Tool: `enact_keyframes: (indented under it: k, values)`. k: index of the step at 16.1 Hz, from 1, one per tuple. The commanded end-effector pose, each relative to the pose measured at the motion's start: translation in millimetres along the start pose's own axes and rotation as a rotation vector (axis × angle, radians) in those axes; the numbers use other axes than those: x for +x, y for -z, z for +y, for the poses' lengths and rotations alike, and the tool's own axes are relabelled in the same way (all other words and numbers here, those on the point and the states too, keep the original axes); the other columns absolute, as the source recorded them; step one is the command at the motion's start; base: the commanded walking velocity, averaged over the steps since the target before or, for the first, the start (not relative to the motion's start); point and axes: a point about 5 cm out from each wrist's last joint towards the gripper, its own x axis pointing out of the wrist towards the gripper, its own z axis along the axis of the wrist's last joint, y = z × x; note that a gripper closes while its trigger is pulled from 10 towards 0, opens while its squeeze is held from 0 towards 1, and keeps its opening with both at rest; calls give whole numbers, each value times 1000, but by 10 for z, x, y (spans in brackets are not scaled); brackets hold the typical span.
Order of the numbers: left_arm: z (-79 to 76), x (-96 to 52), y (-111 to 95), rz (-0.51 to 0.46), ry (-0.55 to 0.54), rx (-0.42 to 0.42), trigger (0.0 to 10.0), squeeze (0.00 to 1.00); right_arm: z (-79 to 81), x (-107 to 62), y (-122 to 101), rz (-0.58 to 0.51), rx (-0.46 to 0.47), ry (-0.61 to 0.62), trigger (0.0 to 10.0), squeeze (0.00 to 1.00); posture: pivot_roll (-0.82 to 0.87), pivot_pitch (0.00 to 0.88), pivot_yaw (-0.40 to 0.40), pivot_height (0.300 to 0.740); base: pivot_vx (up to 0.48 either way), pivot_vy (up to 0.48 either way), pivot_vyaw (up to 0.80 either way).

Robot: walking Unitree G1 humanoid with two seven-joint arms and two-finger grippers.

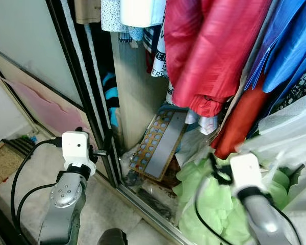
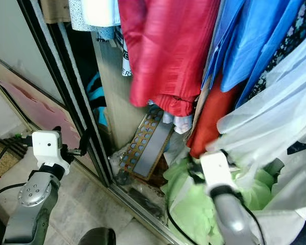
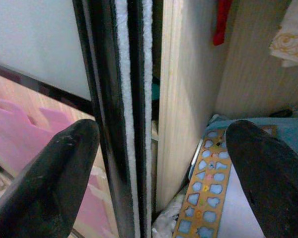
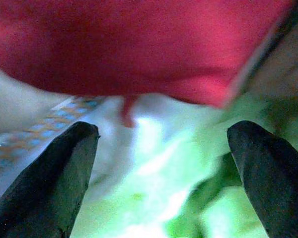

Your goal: Clean up the room

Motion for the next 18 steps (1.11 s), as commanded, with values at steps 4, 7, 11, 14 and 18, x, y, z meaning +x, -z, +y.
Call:
enact_keyframes:
  k: [4, 7, 11, 14, 18]
  values:
    - [-69, 65, -18, -4, 32, -9, 10000, 0, -12, 119, -343, -218, -121, -25, 10000, 0, 0, 0, -16, 740, 0, 0, 0]
    - [-42, 88, -20, -3, 34, -11, 10000, 0, 169, 178, -491, -348, -178, -197, 10000, 0, 3, 0, -18, 740, 0, 0, 0]
    - [-76, 57, 2, -1, 26, -16, 10000, 0, 361, 326, -418, -247, 15, -437, 10000, 0, 11, 0, -22, 740, 0, 0, 0]
    - [-98, 41, 4, 0, 25, -24, 10000, 0, 415, 346, -392, -241, 57, -503, 10000, 0, 19, 0, -26, 740, 0, 0, 267]
    - [-62, 23, 56, 21, -15, -7, 10000, 0, 348, 416, -324, -157, 221, -340, 10000, 0, 4, 0, -11, 740, 0, 0, 794]
